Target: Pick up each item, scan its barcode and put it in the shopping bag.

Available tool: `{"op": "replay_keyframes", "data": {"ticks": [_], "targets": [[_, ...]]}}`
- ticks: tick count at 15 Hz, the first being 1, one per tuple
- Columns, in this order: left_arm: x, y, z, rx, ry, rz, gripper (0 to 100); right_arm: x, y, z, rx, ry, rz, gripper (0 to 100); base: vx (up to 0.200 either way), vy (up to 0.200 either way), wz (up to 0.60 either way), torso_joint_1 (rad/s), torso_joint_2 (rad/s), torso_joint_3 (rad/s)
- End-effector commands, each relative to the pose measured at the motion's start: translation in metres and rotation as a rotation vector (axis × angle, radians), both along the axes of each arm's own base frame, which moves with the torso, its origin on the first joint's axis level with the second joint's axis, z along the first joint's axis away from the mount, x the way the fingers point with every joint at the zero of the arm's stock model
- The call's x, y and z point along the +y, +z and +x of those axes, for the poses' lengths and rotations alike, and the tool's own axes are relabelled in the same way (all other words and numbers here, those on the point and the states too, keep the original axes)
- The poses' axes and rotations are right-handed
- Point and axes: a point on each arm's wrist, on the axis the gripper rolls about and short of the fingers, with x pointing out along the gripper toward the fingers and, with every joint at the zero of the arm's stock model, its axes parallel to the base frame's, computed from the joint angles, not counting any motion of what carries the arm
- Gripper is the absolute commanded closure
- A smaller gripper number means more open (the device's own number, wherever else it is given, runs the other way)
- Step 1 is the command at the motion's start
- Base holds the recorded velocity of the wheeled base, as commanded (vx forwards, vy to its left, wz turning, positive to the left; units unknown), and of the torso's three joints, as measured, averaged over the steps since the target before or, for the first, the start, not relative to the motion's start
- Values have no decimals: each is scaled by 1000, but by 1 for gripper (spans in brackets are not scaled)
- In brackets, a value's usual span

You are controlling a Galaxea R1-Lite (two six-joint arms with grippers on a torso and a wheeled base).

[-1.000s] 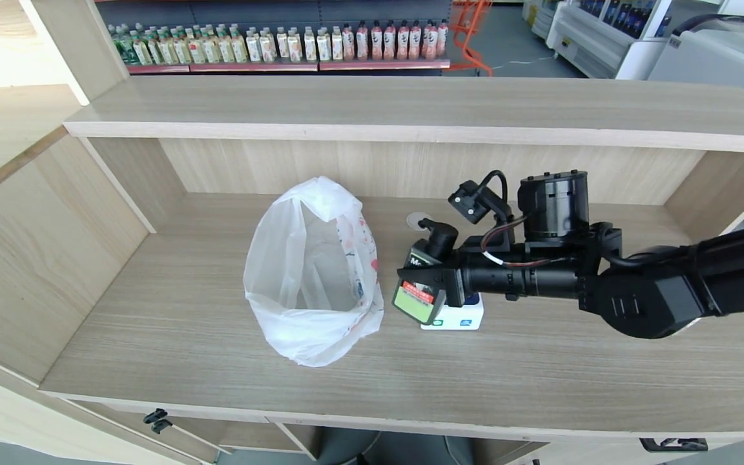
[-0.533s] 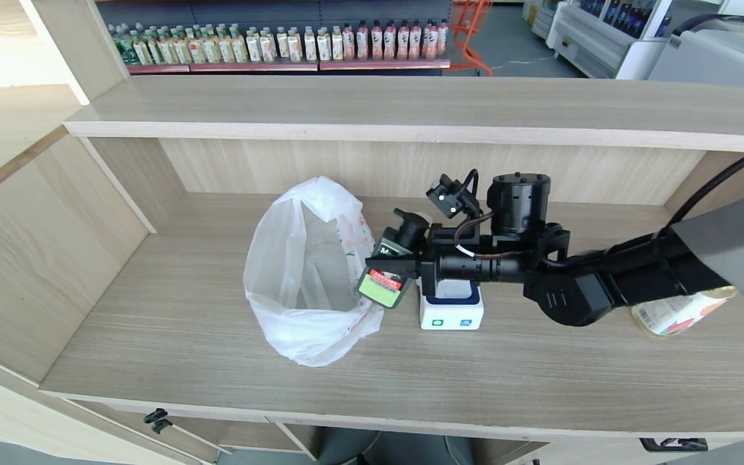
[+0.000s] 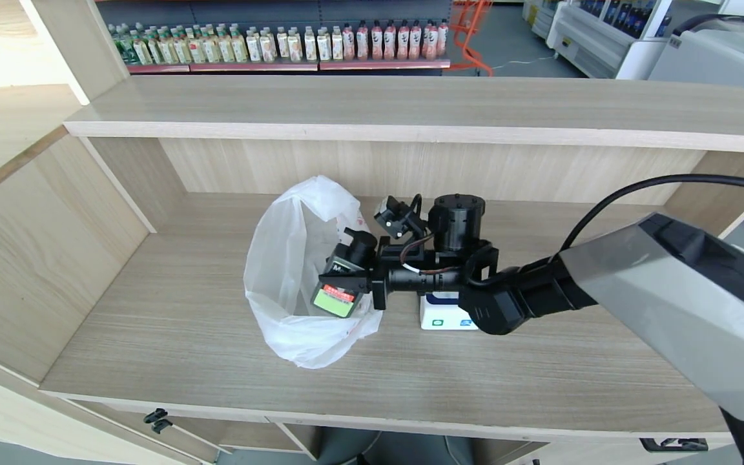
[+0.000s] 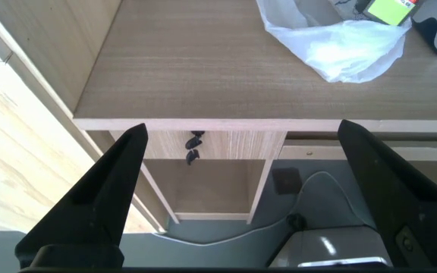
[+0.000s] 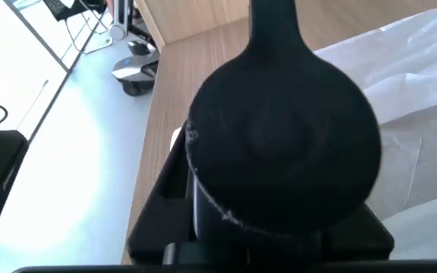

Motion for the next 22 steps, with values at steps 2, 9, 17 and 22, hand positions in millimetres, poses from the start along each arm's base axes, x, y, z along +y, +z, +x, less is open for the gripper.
{"op": "replay_keyframes", "data": {"ticks": [2, 9, 17, 22], "targets": [[0, 0, 0, 0, 0, 1, 0, 19, -27, 12, -6, 13, -12, 100, 0, 0, 0, 0, 0, 0], [0, 0, 0, 0, 0, 0, 0, 19, -35, 24, -73, -75, -25, 0, 0, 0, 0, 0, 0, 0], [0, 0, 0, 0, 0, 1, 0, -34, 65, 20, 296, -165, 156, 0, 0, 0, 0, 0, 0, 0], [0, 0, 0, 0, 0, 1, 0, -97, 117, -33, 476, -258, 236, 0, 0, 0, 0, 0, 0, 0]]}}
